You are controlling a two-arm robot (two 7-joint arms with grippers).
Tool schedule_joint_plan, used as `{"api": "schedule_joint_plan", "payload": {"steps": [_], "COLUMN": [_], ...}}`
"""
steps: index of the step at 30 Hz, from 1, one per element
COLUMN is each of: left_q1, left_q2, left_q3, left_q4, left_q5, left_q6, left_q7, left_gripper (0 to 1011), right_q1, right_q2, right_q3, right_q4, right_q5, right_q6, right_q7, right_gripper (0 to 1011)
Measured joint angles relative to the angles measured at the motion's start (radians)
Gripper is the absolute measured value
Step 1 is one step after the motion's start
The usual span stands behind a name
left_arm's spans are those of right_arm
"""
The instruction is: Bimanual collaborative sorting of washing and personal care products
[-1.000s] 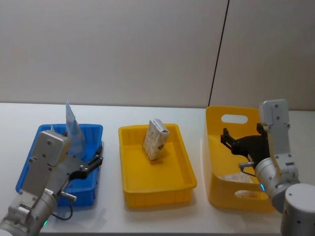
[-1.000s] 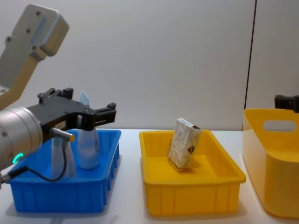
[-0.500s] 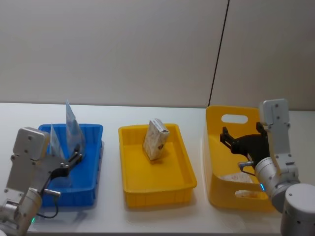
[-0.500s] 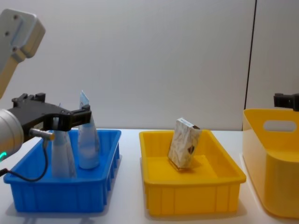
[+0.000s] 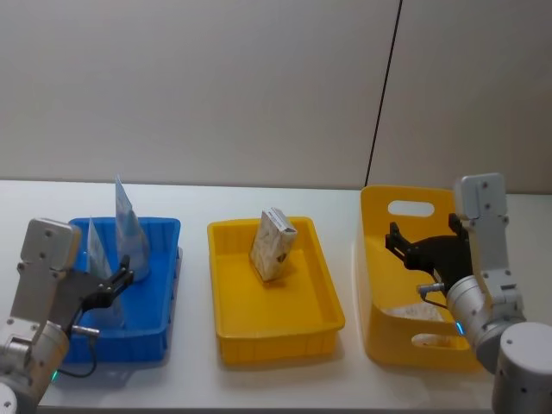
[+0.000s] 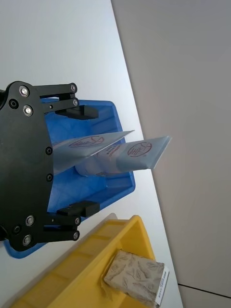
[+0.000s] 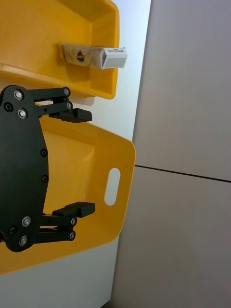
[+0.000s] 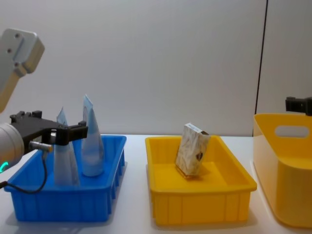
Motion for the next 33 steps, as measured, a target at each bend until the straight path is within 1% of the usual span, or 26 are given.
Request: {"api": "schedule_joint_plan", "payload": {"steps": [11, 19, 28, 30, 31, 33], "left_q1": [-0.07, -0.109, -0.138, -0.144, -0.146, -0.15], "left_q2": [-0.033, -0.057, -0.077, -0.08, -0.081, -0.083], "left_q3": [0.001, -0.002, -0.005, -0.006, -0.006, -0.007], "left_q4": [0.112, 0.185, 0.248, 0.262, 0.266, 0.276], "left_q5": [-0.008, -0.01, -0.008, -0.006, -0.006, -0.004], "left_q6": [0.014, 0.021, 0.025, 0.025, 0.025, 0.025], "left_q7": [-0.036, -0.046, -0.052, -0.054, -0.054, -0.056], "left_gripper": [1001, 1001, 1002, 982, 946, 926], "right_q1": [0.0, 0.0, 0.0, 0.0, 0.0, 0.0], "right_q2": [0.0, 0.0, 0.0, 0.0, 0.0, 0.0], "right_q3": [0.0, 0.0, 0.0, 0.0, 0.0, 0.0], "right_q4": [0.0, 0.0, 0.0, 0.0, 0.0, 0.0], "right_q5": [0.0, 0.0, 0.0, 0.0, 0.0, 0.0], "right_q6": [-0.001, -0.001, -0.001, -0.001, -0.001, -0.001], "right_q7": [0.0, 0.0, 0.0, 0.0, 0.0, 0.0], "right_gripper": [1004, 1004, 1004, 1004, 1004, 1004]}}
